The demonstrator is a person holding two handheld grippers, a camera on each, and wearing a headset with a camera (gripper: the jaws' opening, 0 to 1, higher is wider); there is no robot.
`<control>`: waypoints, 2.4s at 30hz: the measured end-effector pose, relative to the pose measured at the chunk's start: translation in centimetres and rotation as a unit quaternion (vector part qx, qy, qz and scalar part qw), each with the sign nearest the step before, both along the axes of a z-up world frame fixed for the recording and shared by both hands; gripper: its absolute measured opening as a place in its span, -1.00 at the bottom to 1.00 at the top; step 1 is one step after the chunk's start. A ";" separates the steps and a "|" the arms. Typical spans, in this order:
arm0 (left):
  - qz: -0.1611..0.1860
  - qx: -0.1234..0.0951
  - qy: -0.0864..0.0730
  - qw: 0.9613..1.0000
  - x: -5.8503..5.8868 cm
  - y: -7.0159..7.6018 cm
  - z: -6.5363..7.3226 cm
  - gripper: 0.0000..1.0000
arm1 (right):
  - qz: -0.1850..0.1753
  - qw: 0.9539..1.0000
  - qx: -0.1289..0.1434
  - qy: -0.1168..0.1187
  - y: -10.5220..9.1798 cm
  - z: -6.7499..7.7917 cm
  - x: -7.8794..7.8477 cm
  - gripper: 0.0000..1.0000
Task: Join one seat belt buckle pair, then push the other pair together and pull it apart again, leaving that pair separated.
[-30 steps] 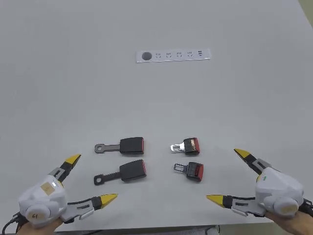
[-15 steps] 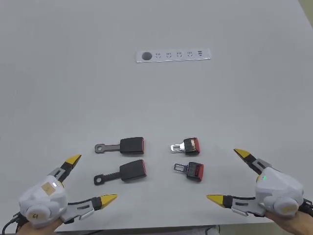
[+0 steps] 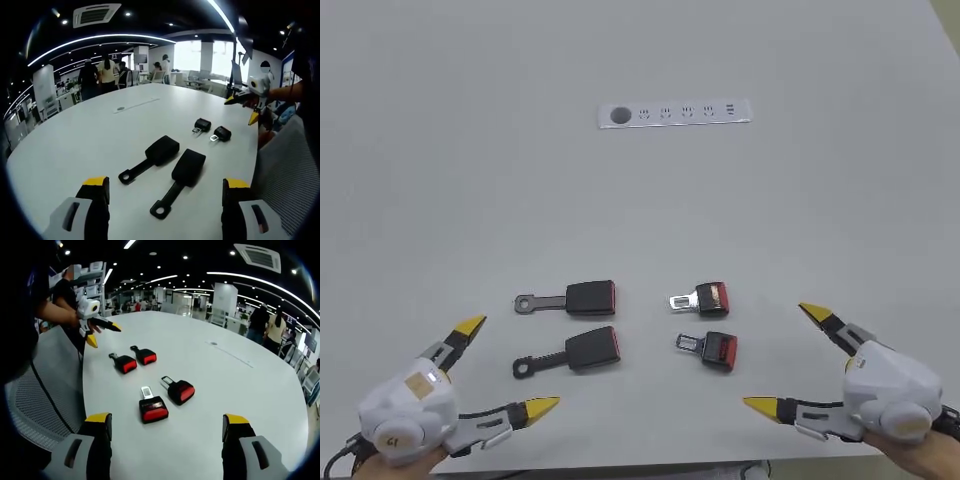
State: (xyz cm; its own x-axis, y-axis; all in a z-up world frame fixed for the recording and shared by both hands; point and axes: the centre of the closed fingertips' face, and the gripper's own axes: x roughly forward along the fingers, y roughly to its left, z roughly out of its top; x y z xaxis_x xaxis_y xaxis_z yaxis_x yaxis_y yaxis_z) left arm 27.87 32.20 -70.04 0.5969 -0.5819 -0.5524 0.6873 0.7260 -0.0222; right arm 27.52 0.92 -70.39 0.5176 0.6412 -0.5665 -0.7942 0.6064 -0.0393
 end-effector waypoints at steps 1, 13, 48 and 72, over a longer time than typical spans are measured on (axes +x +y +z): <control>0.000 0.000 0.000 1.000 0.0 0.0 0.0 0.90 | 0.000 1.000 0.000 0.000 0.0 0.0 0.0 0.86; -0.011 0.008 0.003 1.000 -0.2 -0.3 0.1 0.88 | 0.003 1.000 -0.004 -0.001 -0.1 0.0 0.0 0.84; -0.163 0.077 0.043 0.983 0.3 -4.5 -3.7 0.08 | 0.109 0.992 -0.058 0.012 2.4 -2.4 0.1 -0.09; -0.239 0.123 0.077 0.960 0.2 -6.1 -6.3 -0.31 | 0.170 0.980 -0.094 0.039 4.6 -5.3 0.1 -0.35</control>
